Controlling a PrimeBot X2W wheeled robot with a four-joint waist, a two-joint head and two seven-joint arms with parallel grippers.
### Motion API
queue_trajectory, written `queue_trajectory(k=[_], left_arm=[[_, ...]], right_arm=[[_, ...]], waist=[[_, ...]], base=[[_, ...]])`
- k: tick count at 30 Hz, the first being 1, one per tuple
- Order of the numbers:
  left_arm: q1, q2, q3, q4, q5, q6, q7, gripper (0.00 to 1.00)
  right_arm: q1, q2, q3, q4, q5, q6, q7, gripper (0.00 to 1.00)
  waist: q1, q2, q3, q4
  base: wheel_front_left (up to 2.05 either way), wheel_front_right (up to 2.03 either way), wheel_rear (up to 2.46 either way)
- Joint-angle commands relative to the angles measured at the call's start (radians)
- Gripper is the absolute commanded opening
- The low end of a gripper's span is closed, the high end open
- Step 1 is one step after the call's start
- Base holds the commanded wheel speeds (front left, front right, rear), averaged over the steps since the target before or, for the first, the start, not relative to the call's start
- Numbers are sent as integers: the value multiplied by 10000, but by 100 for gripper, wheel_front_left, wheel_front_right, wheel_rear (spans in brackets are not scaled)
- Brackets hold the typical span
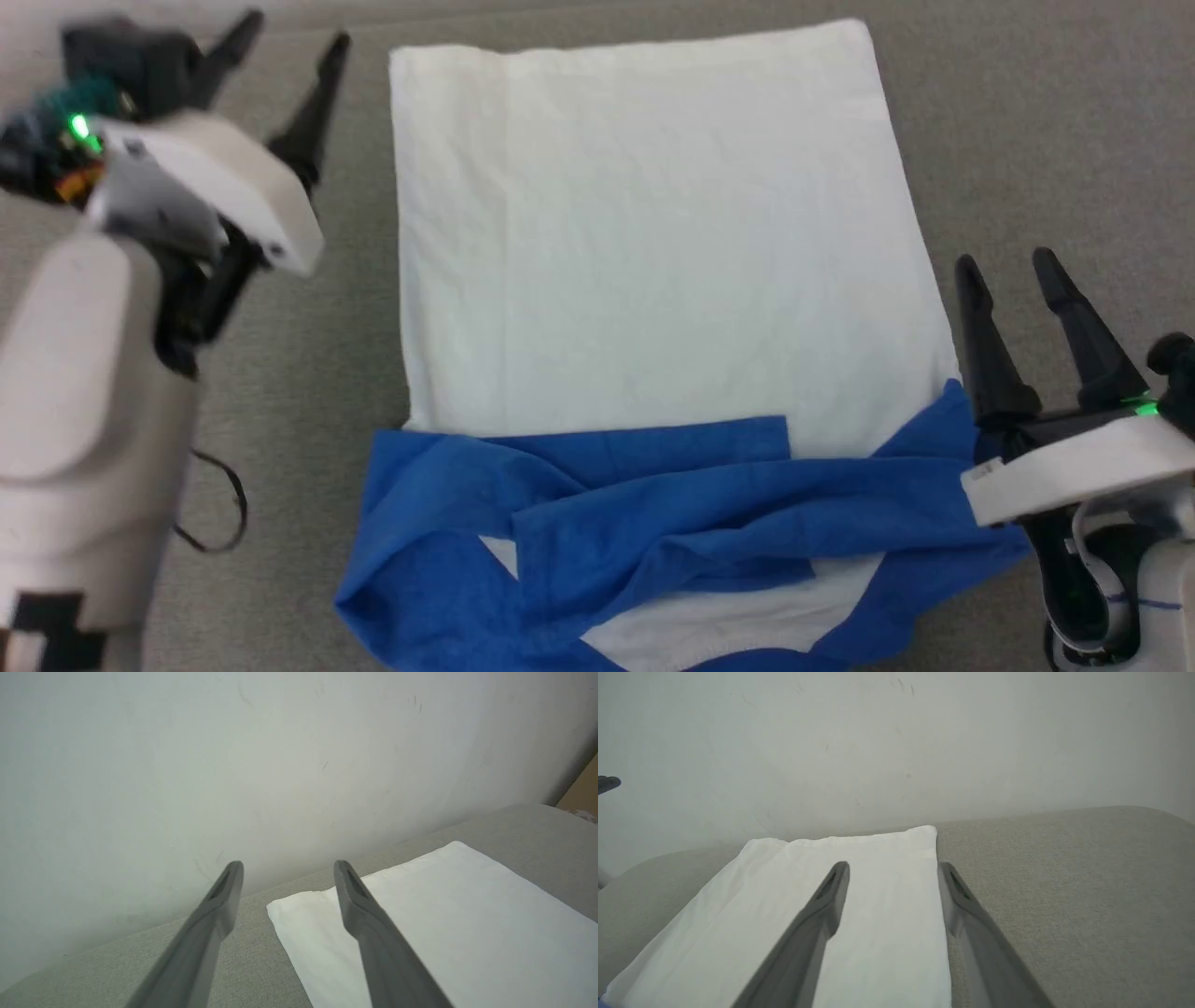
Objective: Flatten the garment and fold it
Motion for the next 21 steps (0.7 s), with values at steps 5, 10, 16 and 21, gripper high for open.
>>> queue_trajectory(k=[5, 10, 16, 21], left_arm=[[-1574, 585, -204, 701, -371, -65, 1537, 100], [-2725, 1030, -26, 1364, -626, 126, 3146, 100], [-3340, 1359, 129, 1513, -792, 677, 4749, 100], [-3483, 1654, 166, 1316, -746, 1138, 5704, 100]], right_arm=[[-581, 18, 311, 339, 344, -7, -391, 100], [-1009, 18, 775, 674, 613, -7, -775, 100], [-1262, 18, 1004, 977, 745, -7, -1090, 100], [-1408, 18, 1144, 1186, 800, -7, -1236, 100]], waist=[[-2, -1, 1931, -1237], [-2, -1, 2669, -1840], [-2, -1, 3126, -2236], [-2, -1, 3296, -2356]], base=[[0, 0, 0], [0, 0, 0], [0, 0, 0], [0, 0, 0]])
